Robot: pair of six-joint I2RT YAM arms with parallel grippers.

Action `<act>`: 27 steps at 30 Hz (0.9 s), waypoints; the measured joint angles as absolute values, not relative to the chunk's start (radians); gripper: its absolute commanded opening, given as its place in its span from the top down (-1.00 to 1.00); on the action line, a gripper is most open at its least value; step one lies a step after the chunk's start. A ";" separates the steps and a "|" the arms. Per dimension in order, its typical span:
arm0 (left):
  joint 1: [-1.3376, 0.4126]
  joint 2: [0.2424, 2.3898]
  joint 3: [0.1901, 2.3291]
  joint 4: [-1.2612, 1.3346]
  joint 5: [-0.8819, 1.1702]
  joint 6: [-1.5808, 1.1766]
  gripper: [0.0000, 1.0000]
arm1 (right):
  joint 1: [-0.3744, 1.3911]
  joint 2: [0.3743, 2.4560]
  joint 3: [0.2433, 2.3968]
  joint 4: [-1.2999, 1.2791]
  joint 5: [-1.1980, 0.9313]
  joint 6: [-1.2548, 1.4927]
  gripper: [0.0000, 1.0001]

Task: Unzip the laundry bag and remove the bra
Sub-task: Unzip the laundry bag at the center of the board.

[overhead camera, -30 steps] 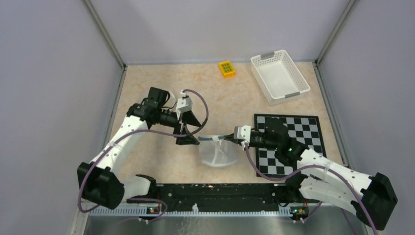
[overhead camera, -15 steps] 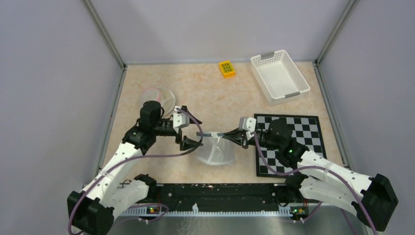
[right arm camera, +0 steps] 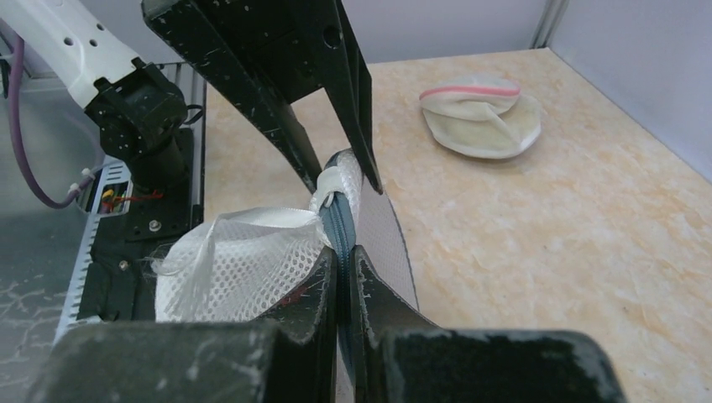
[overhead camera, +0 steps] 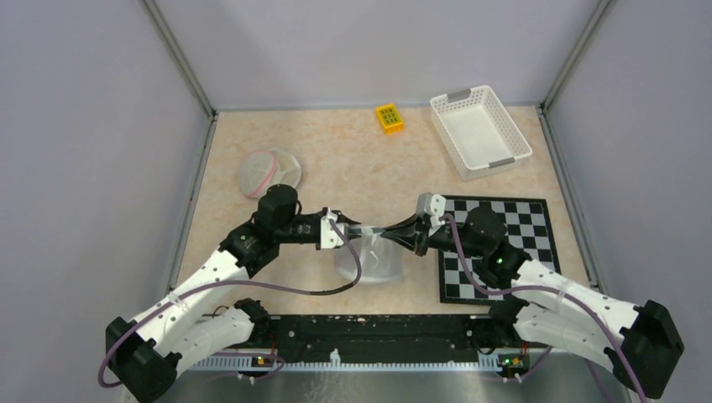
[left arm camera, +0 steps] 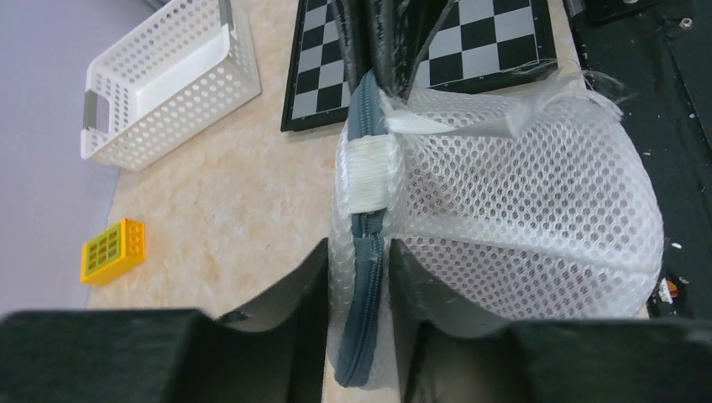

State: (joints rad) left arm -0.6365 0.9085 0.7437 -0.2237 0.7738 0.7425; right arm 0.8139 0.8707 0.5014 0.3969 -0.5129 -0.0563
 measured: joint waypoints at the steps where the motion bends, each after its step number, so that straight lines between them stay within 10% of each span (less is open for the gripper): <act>1: -0.637 0.908 0.744 -0.224 0.756 0.741 0.62 | 0.812 0.868 0.498 0.399 -0.513 -0.053 1.00; 7: -0.637 0.916 0.779 -0.288 0.773 0.732 1.00 | 0.792 0.837 0.485 0.376 -0.526 -0.067 0.93; 14: -0.609 1.003 0.893 -0.458 0.903 0.706 1.00 | 0.782 0.749 0.484 0.266 -0.566 -0.192 0.06; 27: -0.570 1.151 0.968 -0.569 0.935 0.646 1.00 | 0.780 0.782 0.724 -0.175 -0.597 -0.386 -0.08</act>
